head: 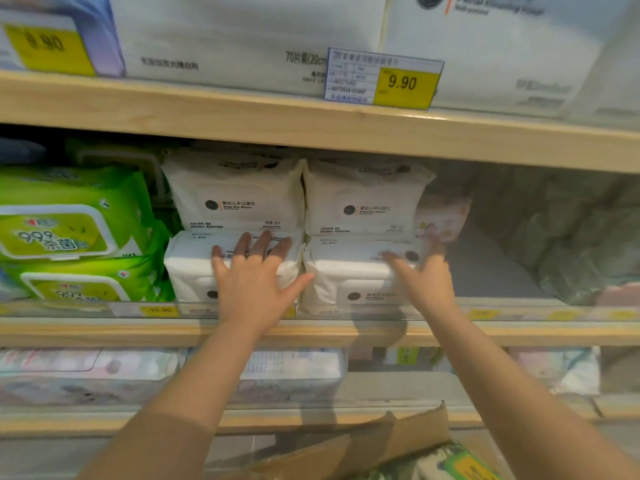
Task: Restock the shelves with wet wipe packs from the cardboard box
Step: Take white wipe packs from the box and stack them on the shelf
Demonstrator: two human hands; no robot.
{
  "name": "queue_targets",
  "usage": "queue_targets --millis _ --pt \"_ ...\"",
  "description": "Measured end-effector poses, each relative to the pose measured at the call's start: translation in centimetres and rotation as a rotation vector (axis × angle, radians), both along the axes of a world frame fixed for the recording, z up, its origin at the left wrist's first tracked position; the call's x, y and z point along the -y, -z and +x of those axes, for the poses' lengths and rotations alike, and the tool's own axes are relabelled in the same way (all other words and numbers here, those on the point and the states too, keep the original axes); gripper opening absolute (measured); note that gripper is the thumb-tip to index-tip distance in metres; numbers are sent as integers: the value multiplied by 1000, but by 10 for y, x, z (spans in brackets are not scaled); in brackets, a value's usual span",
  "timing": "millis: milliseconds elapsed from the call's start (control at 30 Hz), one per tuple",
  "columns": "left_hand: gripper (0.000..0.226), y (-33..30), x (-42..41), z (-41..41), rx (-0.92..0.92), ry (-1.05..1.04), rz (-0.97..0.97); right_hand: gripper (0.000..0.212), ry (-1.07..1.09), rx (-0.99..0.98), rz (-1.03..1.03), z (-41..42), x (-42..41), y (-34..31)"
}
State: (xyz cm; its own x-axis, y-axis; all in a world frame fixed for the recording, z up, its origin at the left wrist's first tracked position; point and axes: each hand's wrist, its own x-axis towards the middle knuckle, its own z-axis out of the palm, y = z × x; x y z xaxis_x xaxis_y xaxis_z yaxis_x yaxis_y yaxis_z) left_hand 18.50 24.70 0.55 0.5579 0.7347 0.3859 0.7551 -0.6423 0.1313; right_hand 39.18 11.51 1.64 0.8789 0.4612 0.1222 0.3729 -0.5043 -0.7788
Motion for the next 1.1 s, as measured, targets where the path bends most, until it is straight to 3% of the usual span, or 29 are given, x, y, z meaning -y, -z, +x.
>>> queue_targets --millis 300,500,633,733,967,1100 --pt "71 4 -4 4 -51 4 28 73 -153 5 -83 -7 -12 -4" --pt "66 -17 5 -6 -206 40 -84 76 -333 -28 -415 1 -4 -27" --pt "62 -17 35 -42 -79 57 -173 70 -334 136 -454 -13 23 -51" --pt "68 0 58 -86 -15 106 -231 66 -475 206 -379 -47 55 -55" --pt "73 68 133 -197 10 105 -421 61 -748 317 -422 -148 135 0" --pt "78 118 178 -249 -77 52 -549 61 -874 282 -445 -196 166 52"
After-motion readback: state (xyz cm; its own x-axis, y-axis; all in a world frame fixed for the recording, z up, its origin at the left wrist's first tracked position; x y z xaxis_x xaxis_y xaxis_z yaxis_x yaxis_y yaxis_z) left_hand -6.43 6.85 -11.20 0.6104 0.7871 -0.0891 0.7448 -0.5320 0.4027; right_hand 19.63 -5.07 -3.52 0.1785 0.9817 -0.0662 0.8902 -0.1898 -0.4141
